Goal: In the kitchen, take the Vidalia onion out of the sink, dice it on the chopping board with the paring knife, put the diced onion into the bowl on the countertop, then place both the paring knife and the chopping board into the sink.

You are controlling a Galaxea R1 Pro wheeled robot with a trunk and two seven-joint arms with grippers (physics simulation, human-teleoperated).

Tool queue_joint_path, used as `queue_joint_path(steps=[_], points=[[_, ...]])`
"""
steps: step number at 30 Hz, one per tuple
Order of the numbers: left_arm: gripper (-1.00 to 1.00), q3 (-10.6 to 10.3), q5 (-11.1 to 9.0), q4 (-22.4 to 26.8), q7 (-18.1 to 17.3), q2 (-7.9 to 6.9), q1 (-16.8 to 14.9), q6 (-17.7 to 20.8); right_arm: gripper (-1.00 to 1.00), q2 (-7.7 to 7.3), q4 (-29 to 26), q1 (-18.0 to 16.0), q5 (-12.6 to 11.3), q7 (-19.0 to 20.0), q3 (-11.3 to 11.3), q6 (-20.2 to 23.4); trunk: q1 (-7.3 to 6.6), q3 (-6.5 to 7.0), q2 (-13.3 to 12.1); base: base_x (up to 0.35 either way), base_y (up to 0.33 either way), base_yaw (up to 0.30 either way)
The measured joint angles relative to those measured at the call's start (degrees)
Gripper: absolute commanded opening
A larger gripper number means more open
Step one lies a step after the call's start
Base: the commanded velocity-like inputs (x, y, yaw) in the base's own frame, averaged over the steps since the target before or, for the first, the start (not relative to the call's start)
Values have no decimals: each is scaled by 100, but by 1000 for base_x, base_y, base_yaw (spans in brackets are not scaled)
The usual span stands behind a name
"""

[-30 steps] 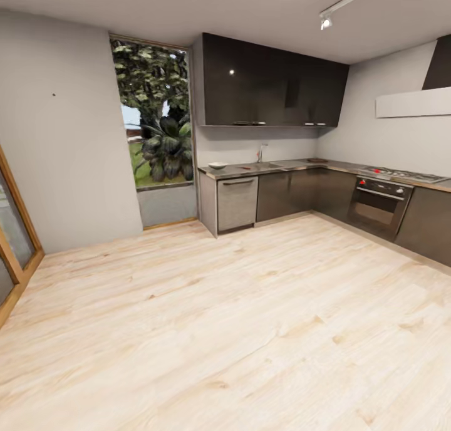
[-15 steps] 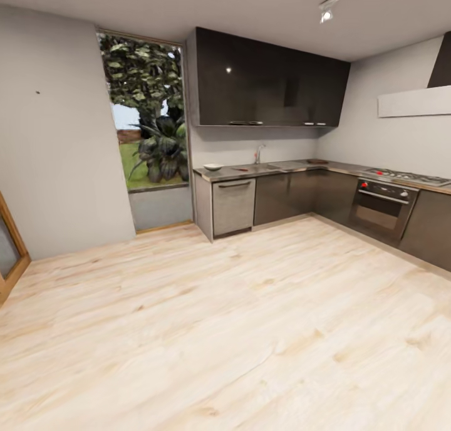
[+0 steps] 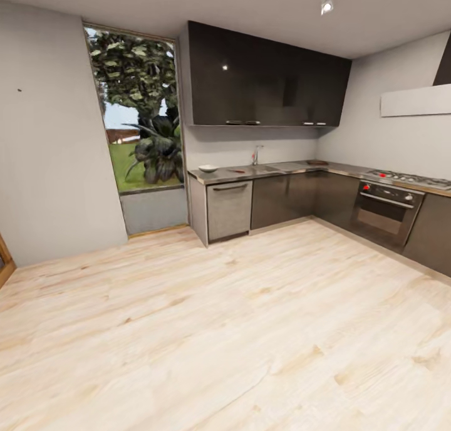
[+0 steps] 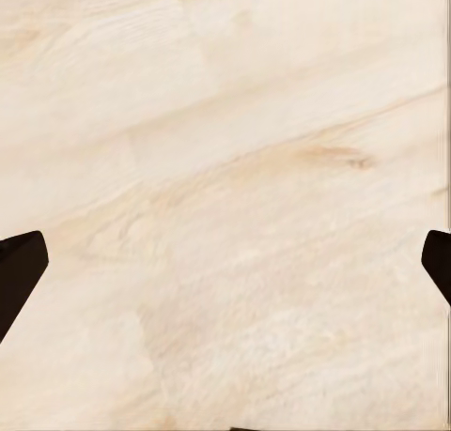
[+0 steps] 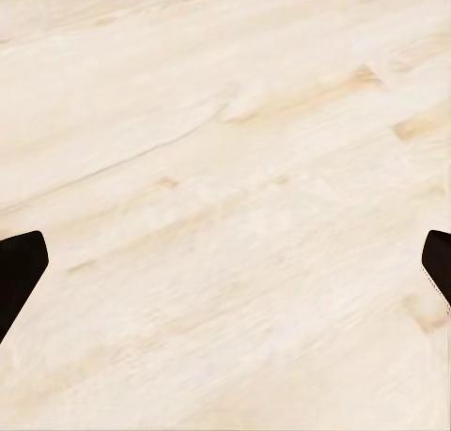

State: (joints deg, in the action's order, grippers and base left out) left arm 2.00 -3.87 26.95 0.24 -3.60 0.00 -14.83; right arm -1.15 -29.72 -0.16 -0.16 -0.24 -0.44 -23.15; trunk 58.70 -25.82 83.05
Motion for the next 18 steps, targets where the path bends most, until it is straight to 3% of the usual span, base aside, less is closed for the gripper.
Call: queue_joint_path(steps=[18], points=[[100,0,3,1,0,0,0,-7,100,2,0,0,0,-8,-6,0,0,0,0,305,-162,0]])
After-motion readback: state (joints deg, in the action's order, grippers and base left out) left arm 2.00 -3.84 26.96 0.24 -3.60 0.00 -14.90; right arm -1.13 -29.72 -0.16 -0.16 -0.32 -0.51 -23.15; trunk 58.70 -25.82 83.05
